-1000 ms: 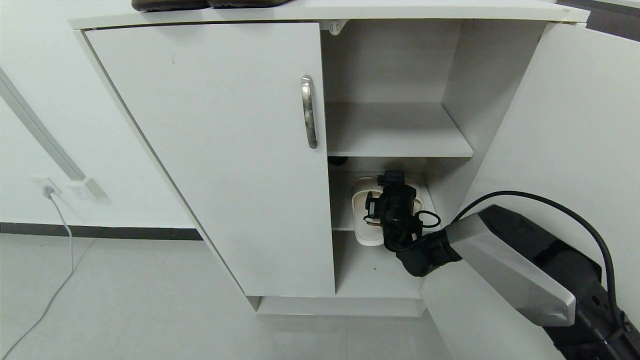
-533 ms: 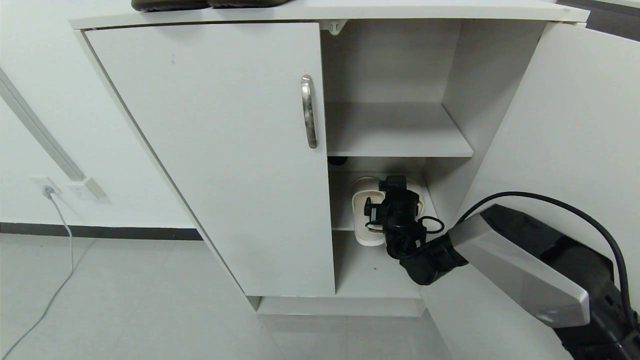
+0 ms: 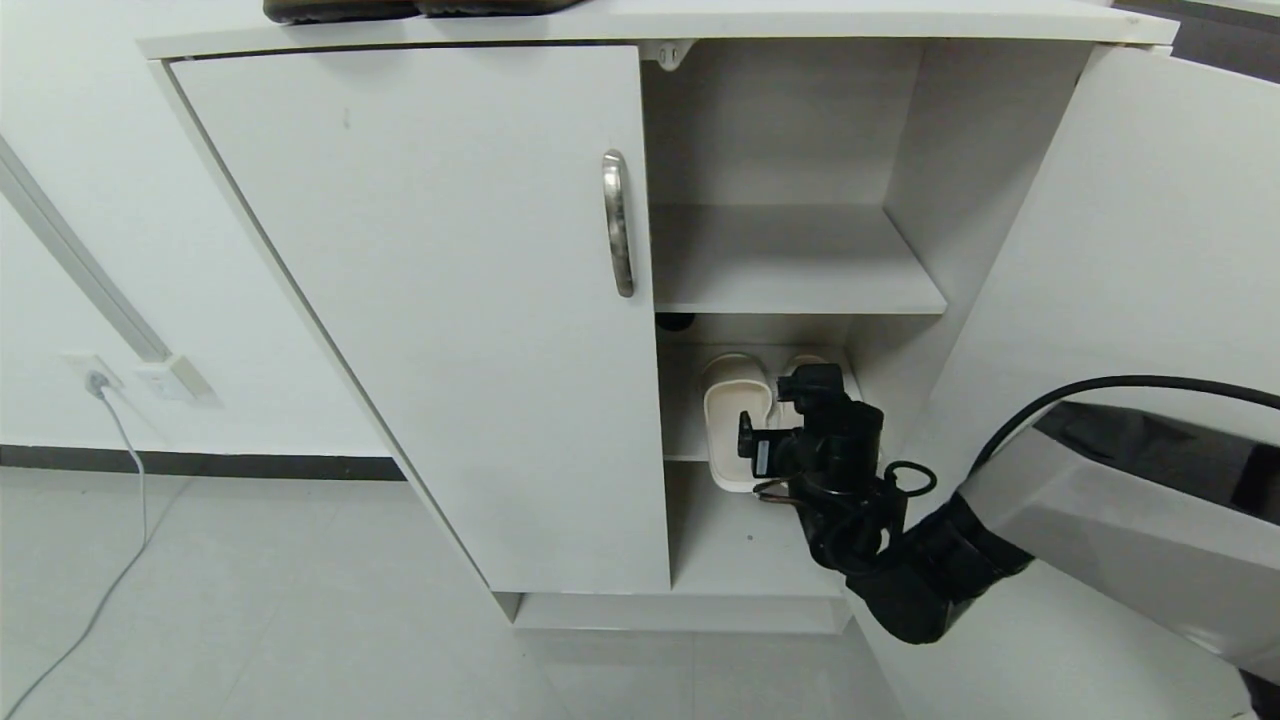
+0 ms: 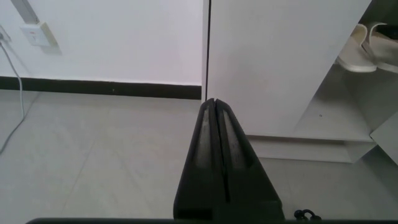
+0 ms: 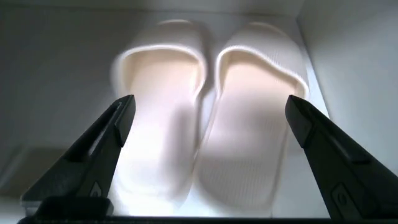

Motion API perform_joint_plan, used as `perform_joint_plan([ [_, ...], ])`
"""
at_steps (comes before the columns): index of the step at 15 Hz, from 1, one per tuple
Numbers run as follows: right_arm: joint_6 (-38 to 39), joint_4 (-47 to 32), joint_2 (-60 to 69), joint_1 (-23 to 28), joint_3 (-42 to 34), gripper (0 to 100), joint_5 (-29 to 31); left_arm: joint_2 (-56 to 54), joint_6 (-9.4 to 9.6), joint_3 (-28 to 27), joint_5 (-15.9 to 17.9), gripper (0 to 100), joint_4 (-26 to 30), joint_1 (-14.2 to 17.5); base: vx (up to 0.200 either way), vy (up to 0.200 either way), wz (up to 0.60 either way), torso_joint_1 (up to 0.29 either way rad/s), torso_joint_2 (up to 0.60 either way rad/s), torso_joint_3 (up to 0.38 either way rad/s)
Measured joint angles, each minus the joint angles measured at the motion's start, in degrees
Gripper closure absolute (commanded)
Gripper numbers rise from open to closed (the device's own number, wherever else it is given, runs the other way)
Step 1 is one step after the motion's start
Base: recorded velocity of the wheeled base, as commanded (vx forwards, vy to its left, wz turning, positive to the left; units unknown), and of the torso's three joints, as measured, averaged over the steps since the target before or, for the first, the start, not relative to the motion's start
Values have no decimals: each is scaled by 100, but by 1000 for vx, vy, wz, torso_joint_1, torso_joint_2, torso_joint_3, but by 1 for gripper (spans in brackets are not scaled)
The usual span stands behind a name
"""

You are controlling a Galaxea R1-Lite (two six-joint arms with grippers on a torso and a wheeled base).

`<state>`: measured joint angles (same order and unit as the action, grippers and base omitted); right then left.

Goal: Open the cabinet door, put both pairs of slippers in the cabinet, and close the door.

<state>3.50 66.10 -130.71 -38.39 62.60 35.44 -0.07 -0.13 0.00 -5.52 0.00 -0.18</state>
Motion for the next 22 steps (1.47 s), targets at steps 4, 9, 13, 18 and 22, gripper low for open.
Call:
perform_joint_plan([
  [4,0,605,684,-458,-1315,0,9,0,40,0,40,100,5,0,0,0,0,0,0,0],
  [9,-13,690,1003,-616,-1660,0,13,0,38,0,38,100,0,0,-80,0,0,0,1,0],
  [13,-16,708,1042,-701,-1693,0,33,0,35,0,41,100,2,0,-200,0,0,1,2,4],
  [18,-17,708,1097,-723,-1721,0,33,0,24,0,24,100,2,0,0,0,0,0,0,0],
  [22,-28,753,1136,-719,-1773,0,35,0,51,0,28,100,2,2,0,0,0,0,0,0],
])
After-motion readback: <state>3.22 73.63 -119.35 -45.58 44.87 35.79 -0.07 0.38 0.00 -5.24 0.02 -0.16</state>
